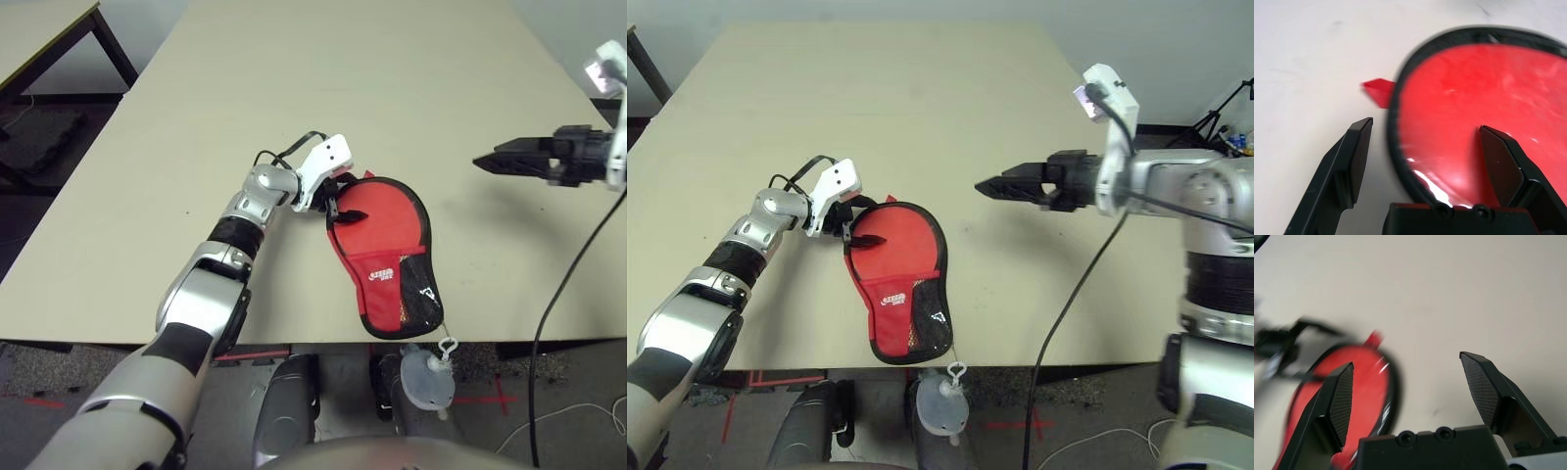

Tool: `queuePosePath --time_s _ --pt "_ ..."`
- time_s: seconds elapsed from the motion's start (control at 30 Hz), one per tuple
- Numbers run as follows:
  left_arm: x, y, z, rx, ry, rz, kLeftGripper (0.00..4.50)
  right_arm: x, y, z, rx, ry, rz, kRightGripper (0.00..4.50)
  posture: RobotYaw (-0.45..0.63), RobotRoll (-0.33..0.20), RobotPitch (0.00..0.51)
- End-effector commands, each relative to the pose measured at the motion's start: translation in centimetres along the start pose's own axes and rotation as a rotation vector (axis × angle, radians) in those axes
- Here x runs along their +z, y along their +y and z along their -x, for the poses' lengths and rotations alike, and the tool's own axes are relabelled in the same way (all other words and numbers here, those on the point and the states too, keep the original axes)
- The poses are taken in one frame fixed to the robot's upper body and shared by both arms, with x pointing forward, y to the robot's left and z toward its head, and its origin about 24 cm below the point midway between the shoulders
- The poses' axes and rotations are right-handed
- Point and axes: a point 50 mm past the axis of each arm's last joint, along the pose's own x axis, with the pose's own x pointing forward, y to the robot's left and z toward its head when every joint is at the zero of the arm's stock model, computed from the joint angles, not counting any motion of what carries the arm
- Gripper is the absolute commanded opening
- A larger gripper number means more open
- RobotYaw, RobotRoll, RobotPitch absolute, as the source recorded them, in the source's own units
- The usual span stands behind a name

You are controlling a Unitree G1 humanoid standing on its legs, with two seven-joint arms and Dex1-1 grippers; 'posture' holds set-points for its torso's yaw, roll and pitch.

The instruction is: Store the ping-pong paddle in its case and zip it.

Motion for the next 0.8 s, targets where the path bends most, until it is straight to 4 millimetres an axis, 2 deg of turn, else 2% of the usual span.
queuePosePath --time_s 0.03,0.13,0.27,0.43,0.53,0.8 --pt "0.9 0.7 0.4 0.099 -0.100 0.059 4.50 -0.4 -1.7 -0.1 -0.148 -0.115 -0.027 4.47 -0.06 0.000 0.158" --pt "1.6 1.8 1.4 0.240 -0.205 0.105 4.50 -1.2 -2.7 -0.5 -0.264 -0.216 -0.077 4.47 -0.06 0.000 0.157" --pt "1.4 3.1 3.4 0.478 -0.312 0.145 4.50 -3.9 -4.1 -1.1 -0.372 -0.289 -0.111 4.47 -0.05 0.000 0.156" --pt "-0.8 3.5 5.3 0.695 -0.346 0.195 4.50 -6.9 -5.4 -1.9 -0.427 -0.302 -0.090 4.47 -0.04 0.000 0.157" --pt "-2.8 3.4 6.8 0.809 -0.326 0.218 4.50 -8.5 -6.2 -2.3 -0.466 -0.309 -0.076 4.47 -0.03 0.000 0.161" --pt "-7.1 3.1 10.9 1.047 -0.256 0.190 4.50 -10.5 -7.5 -2.6 -0.540 -0.323 -0.016 4.47 -0.02 0.000 0.168"
